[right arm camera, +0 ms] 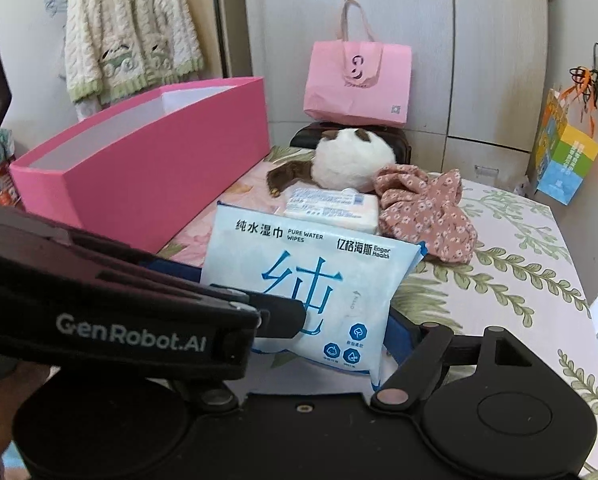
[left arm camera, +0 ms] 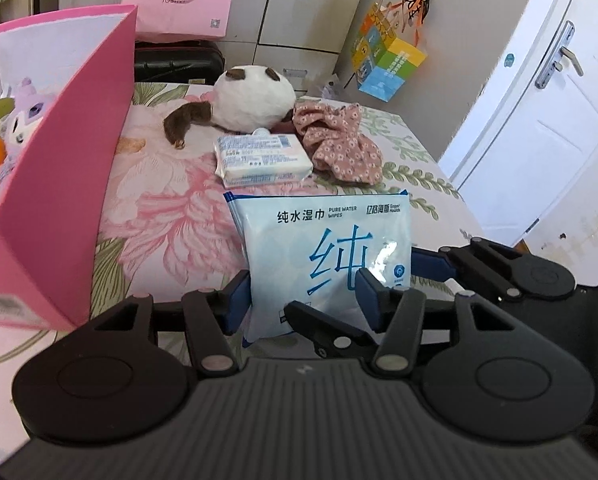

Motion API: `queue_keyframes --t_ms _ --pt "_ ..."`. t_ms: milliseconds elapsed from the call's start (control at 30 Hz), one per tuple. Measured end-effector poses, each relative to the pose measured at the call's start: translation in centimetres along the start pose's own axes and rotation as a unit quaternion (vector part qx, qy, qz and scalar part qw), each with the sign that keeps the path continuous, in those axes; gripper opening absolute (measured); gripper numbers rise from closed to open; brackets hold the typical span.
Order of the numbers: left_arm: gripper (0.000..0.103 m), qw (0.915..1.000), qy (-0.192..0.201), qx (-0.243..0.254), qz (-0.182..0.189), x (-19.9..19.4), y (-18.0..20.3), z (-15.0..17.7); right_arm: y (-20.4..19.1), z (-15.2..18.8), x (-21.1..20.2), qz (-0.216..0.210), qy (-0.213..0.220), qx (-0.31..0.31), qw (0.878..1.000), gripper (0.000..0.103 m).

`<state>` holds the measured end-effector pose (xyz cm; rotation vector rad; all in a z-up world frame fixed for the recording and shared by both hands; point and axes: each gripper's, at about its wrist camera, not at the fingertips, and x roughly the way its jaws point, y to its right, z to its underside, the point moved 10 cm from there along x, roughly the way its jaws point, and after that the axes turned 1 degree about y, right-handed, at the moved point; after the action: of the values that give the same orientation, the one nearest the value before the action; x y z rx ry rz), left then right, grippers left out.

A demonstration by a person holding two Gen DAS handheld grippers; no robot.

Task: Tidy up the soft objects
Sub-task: 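Lift the wipes pack with both grippers and carry it over the pink box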

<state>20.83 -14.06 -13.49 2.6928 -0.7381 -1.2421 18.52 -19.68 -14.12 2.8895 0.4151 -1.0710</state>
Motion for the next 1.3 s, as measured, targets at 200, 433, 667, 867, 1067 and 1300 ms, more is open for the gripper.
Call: queue_keyframes --t_ms 200,433,667,867,1067,1300 --pt "0.055 0.9997 -0.005 -0.006 0.021 -1.7 0.0 0.9 -1.0 0.6 -1.2 -0.010 -0.013 -0.008 1.000 0.082" --pt "0.056 0.9989 -0.008 -0.006 0.046 -3.8 -0.8 3.1 -2.2 2.2 -2.9 -0.043 -0.031 -0.014 0.998 0.067" --pt "0.056 0.9976 -0.026 -0.026 0.059 -7.2 -2.6 4.9 -5.4 2.8 -4.2 -0.088 -0.064 -0.022 0.994 0.066" --pt "0.056 0.9972 -0.045 -0.029 0.053 -11.3 -4.7 5.7 -9.5 2.1 -5.4 -0.134 -0.091 -0.049 0.986 0.069" --pt "0.056 0.9978 -0.047 -0.035 0.030 -16.1 -7.4 5.6 -14.5 0.5 -6.9 -0.177 -0.091 -0.081 0.977 0.071" --pt "0.056 0.9999 -0.003 -0.011 -0.011 -20.6 -9.6 3.0 -18.7 -3.7 -8.1 -0.208 -0.060 -0.116 0.969 0.075"
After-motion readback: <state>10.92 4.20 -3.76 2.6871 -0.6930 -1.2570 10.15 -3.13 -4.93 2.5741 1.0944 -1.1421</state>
